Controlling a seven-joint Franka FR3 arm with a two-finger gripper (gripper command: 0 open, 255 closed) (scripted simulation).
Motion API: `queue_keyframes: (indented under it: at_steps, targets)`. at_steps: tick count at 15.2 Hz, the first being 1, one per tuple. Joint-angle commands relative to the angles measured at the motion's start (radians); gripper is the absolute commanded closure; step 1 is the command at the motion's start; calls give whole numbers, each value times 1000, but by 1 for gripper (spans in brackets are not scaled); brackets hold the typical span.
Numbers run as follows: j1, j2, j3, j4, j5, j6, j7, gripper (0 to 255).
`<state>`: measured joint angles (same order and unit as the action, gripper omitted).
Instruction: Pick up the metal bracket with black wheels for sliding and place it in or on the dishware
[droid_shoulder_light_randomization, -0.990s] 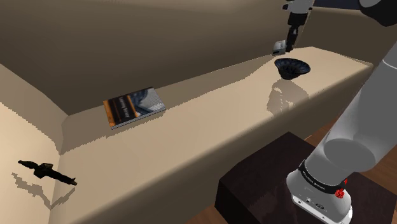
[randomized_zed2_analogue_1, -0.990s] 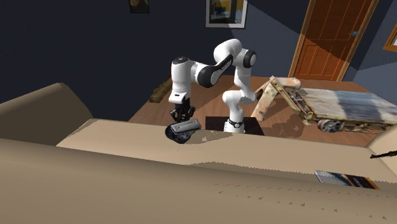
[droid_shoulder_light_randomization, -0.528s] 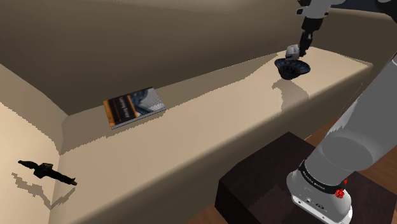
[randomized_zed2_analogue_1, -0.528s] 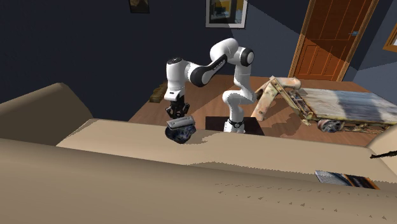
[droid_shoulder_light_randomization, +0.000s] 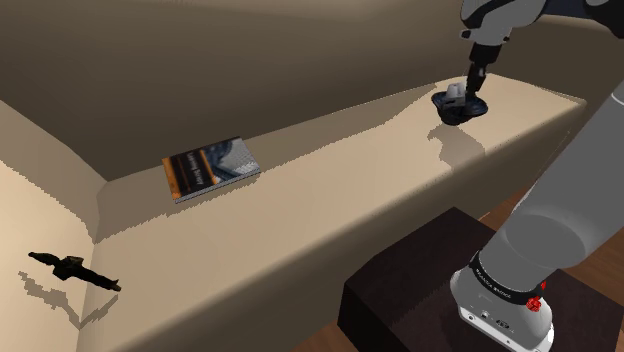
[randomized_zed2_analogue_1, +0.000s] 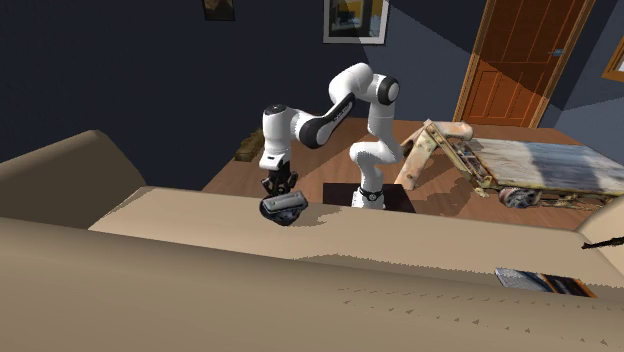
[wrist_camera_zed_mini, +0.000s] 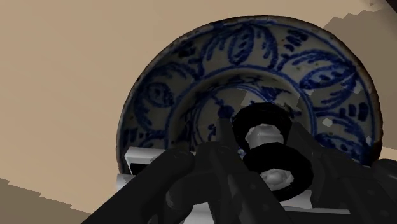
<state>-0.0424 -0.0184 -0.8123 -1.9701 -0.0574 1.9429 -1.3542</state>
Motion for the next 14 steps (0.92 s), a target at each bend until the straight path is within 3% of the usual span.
queue_keyframes:
  at_steps: [1, 9, 10, 14]
  targets:
    - [-1, 10, -2, -23, 8, 31, -5, 255]
    - [-1, 10, -2, -23, 8, 31, -5, 255]
    - [-1, 10, -2, -23, 8, 31, -5, 0]
    - [-1, 10, -2, -23, 8, 31, -5, 0]
